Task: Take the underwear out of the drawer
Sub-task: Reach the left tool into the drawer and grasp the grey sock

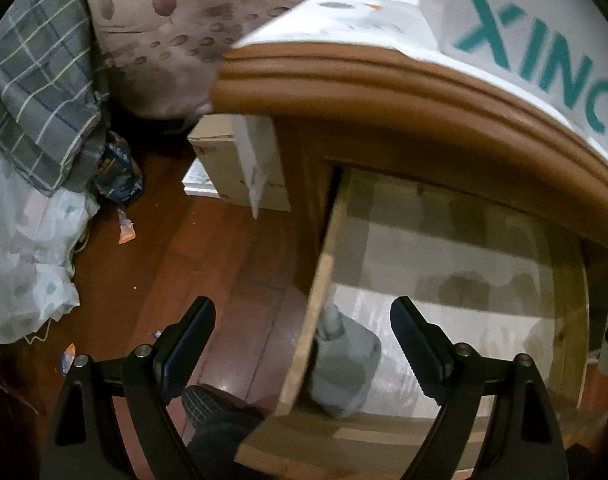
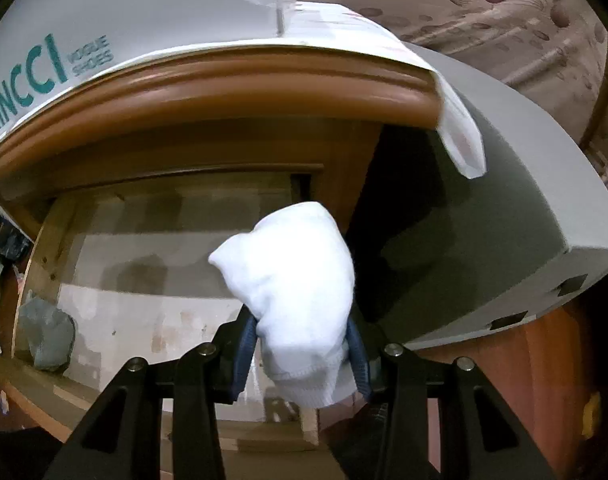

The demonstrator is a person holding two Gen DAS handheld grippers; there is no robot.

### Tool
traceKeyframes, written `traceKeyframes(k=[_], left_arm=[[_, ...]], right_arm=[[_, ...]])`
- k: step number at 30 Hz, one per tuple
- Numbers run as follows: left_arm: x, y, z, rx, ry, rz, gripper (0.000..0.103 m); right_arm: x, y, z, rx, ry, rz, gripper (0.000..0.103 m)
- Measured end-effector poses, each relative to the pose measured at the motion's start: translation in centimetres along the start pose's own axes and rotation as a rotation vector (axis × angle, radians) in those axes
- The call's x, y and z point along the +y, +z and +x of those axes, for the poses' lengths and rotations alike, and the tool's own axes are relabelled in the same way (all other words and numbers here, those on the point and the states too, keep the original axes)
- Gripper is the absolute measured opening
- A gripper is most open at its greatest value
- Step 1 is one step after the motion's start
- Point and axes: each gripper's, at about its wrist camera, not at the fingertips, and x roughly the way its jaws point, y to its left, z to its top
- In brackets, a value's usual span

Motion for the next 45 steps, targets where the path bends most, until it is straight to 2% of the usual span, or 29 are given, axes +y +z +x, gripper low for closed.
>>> traceKeyframes(k=[5,12,23,32,37,42,44,45], left_arm=[[-2.0,-1.0,0.0,0.018,0.003,0.074,0.087],[-2.9,-1.6,0.2,0.073,-0.038,0.056,0.087],[-2.9,-1.6,3.5,0.283,-0.136,-0.037,0.087],[-3.4,-2.1,6.6,0.406,-0.105,-0.059,0.086],[-4.7,-1.7,7.2,0.427,-0.081,-0.022,0.086],[-4.9,-2.4,9.5,0.537,-0.092,-0.081,0.085],[-5.4,-2.4,10.1,0.574,-0.082,-0.058,0.081],[-5.6,-2.3,10.2,0.580,-0.103,-0.051,0.081]], right_arm=[[-0.4,0.0,0.3,-0.012,-0.023,0.024,0.041],[-0.9,0.0,0.1,-0.030,-0.013,0.062,0.041],[-4.9,0.5,-2.4,-0.050,0.037,0.128,0.041],[-5.9,0.9,-3.1,-0.060,0.079,0.155,0.041],[-6.2,1.0,-3.0,-0.046,0.102,0.166,0.041],[-6.2,1.2,-3.2,-0.054,0.103,0.163,0.041],[-6.2,1.3,-3.3,-0.057,0.107,0.160,0.041],[-6.2,1.3,-3.4,-0.057,0.109,0.162,0.041]])
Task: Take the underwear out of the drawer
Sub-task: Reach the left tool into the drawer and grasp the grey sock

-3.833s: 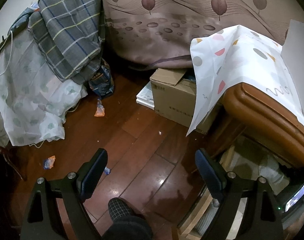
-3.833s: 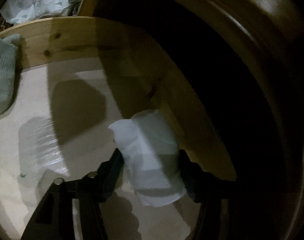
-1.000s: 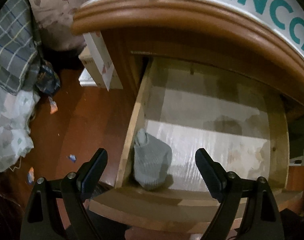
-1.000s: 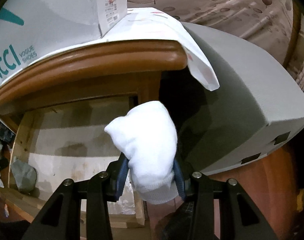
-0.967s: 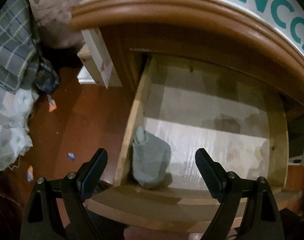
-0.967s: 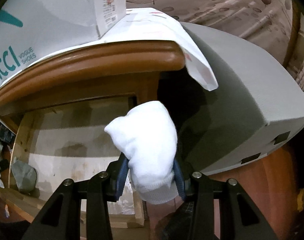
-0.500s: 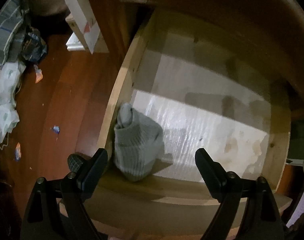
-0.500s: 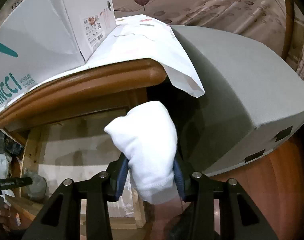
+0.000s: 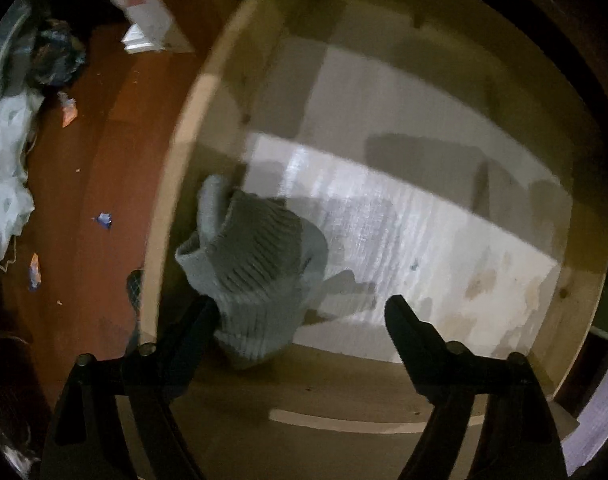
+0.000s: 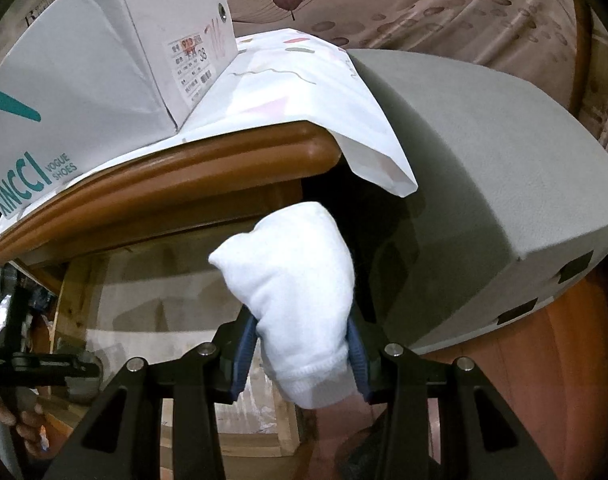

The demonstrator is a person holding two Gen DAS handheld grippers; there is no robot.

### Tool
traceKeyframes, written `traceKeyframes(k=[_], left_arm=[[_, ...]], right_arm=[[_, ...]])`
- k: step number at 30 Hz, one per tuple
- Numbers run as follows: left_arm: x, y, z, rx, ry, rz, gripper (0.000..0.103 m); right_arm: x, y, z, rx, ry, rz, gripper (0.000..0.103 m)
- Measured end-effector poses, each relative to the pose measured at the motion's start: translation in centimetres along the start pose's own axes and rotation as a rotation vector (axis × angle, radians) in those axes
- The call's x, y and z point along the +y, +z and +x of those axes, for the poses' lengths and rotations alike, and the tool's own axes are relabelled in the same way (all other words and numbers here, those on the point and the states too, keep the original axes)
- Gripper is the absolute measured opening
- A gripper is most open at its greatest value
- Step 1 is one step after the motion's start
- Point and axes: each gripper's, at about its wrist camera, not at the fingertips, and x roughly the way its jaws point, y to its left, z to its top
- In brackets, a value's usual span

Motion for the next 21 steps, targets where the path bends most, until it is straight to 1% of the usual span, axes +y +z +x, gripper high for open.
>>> traceKeyframes(k=[1,2,4,5,8,12,13,15,19,21], left_arm=[[-0.5,0.1,0.1,0.010,-0.035,0.021,0.081],[-1.2,0.1,0.5,0.042,-0.064,0.055,0.081],[-2.0,-0.1,0.9,0.070,-0.103,0.085,0.081],[-2.4,-0.1,0.9,0.078,-0.107,0.094,0.081],[-2.9,0.1,0.7,0.074,-0.079,0.093,0.081],[-2.4,0.6,0.5,0.073,-0.039,0.039,0.083],[-2.1,0.7,0.7,0.087,-0.025,0.016,0.083],[-1.6,0.7,1.2,0.118,-0.025,-0.032,0.083],[-2.0,1.1,2.0,0.149,0.015,-0.037,0.083],[-2.3,1.4,2.3,0.179,0.001,-0.029,0.083]], right_arm=[[0.0,0.0,0.0,0.000,-0.002,-0.001,0.041],[-0.1,0.1,0.0,0.003,-0.001,-0.001,0.041],[-0.1,0.1,0.0,0.005,0.007,0.002,0.041],[-0.1,0.1,0.0,0.004,0.004,-0.002,0.041],[0.0,0.2,-0.1,0.004,0.010,-0.006,0.041],[-0.1,0.2,0.1,0.015,0.019,-0.001,0.041],[-0.2,0.2,0.1,0.018,0.020,0.001,0.041],[-0.2,0.3,0.0,0.018,0.028,0.005,0.041],[-0.2,0.3,-0.2,0.013,0.031,0.003,0.041],[-0.3,0.3,-0.1,0.016,0.033,0.006,0.041]])
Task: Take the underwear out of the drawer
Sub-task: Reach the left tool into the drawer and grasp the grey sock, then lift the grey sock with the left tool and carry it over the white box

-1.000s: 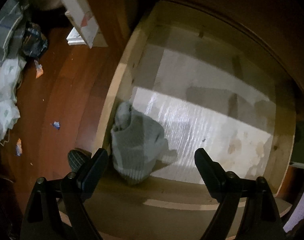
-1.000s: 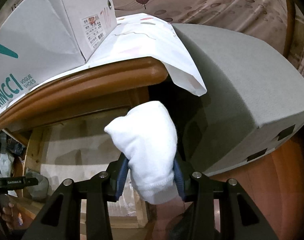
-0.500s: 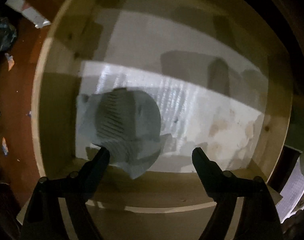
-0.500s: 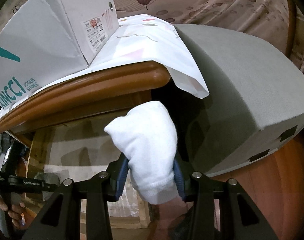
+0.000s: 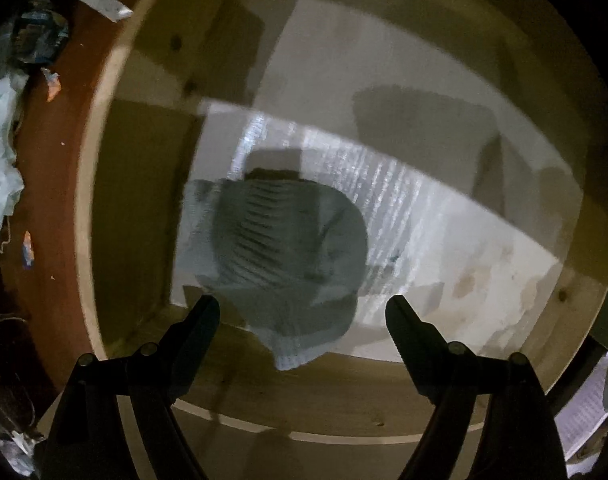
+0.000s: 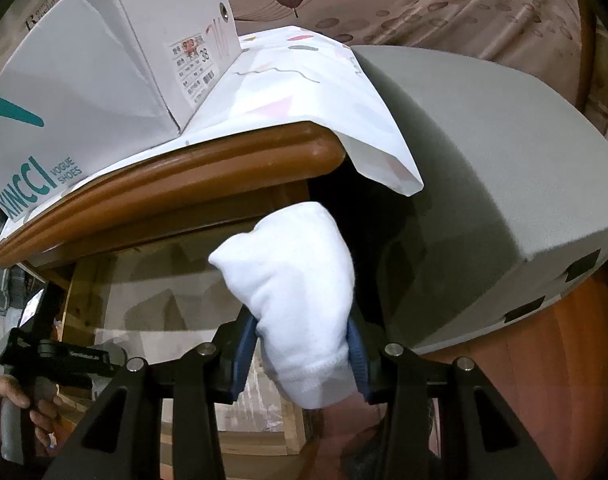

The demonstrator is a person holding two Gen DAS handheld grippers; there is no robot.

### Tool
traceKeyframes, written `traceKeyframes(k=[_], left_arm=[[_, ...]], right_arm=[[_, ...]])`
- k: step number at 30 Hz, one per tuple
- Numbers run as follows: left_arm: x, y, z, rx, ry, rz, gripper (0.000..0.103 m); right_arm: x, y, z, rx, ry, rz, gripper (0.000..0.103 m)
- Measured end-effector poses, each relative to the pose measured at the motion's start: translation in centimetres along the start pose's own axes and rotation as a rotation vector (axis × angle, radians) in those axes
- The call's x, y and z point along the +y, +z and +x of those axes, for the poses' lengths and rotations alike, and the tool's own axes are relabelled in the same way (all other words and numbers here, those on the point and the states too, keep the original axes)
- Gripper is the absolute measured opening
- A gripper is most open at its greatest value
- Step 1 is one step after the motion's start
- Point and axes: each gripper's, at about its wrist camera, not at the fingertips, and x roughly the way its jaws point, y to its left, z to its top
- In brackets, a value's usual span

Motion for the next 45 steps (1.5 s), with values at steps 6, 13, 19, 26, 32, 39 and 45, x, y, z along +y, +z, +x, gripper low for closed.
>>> traceKeyframes(k=[6,13,19,26,32,39,45], left_arm=[[-1.1,1.8,0.5,0.062,0.001,0.048,0.081],[0.5,3.2,-0.1,0.043,0.008,0.032,0.064],[0.7,4.0,-0.4,0.029,0.007,0.058,0.050],[1.8,2.6,-1.8,-0.033,0.001,0.079,0.038],[1.7,0.8,-3.5,-0.080,-0.003,0.107,0.037],[1.7,-1.7,-5.3,-0.116,-0.004,0.172,0.037],[1.4,-4.0,-6.7,-0.162,0.013,0.230,0.037]], right_arm=[[-0.2,0.1,0.1,0.002,0.000,0.003,0.041],[-0.2,0.1,0.2,0.011,0.001,0.003,0.041],[-0.5,0.2,0.3,0.014,-0.006,0.012,0.041],[-0.6,0.2,0.3,0.015,-0.012,0.012,0.041],[-0.8,0.3,0.3,0.009,-0.022,0.010,0.041],[-1.0,0.3,0.3,0.005,-0.027,0.010,0.041],[-1.1,0.4,0.4,0.003,-0.033,0.015,0.041]])
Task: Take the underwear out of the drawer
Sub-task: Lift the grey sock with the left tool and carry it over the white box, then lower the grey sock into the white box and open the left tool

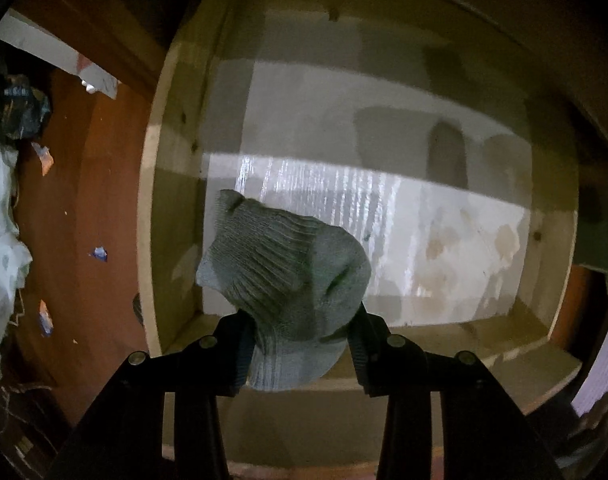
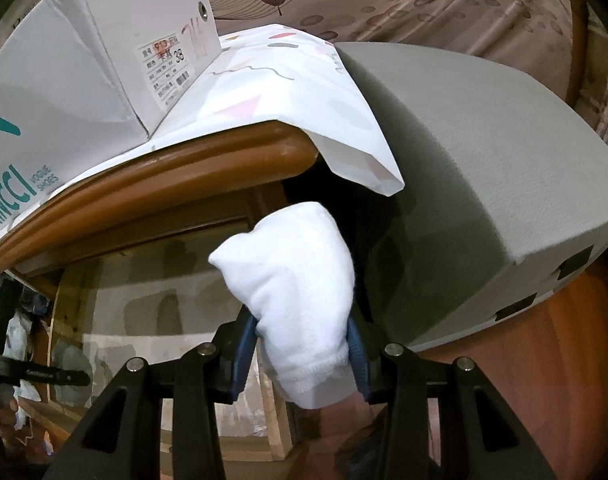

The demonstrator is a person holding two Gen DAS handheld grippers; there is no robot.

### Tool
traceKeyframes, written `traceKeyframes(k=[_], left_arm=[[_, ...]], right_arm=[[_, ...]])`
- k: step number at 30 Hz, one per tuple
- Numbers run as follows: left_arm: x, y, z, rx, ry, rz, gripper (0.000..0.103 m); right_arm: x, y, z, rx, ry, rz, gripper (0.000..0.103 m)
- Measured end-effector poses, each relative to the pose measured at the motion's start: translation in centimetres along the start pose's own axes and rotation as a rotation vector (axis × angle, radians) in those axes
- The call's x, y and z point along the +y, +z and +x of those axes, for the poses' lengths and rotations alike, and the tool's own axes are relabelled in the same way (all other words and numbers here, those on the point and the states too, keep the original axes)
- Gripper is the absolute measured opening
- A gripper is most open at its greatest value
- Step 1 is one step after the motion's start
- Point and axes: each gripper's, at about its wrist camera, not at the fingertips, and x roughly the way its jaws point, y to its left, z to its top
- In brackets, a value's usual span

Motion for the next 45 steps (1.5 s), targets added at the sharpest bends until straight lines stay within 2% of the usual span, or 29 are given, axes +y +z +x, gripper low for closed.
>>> traceKeyframes(k=[18,24,30,38,42,45], left_arm=[[-1.9,-4.1,-5.5,-0.205,0.082,0.191,0.038],[-1.7,-6.4,-9.9,-0.303,0.067,0.240,0.038],[-0.9,-7.5,-16.5,-0.463,0.061,0.264,0.038],[-0.1,-6.2,-26.6,-0.723,0.015,0.222,0.038],[-0.9,-4.4,-29.2,-0.771,-0.002,0.209,0.038],[-1.9,-2.7,-30.2,-0.769,-0.037,0.216,0.038]], right_arm=[[-0.2,0.1,0.0,-0.005,-0.017,-0.004,0.041],[-0.2,0.2,0.0,-0.002,-0.005,-0.002,0.041],[-0.4,0.2,0.0,-0.008,-0.018,0.000,0.041],[-0.4,0.3,-0.1,-0.018,-0.035,0.004,0.041],[-0.4,0.4,-0.2,-0.028,-0.047,0.006,0.041],[-0.5,0.5,-0.3,-0.035,-0.049,0.012,0.041]])
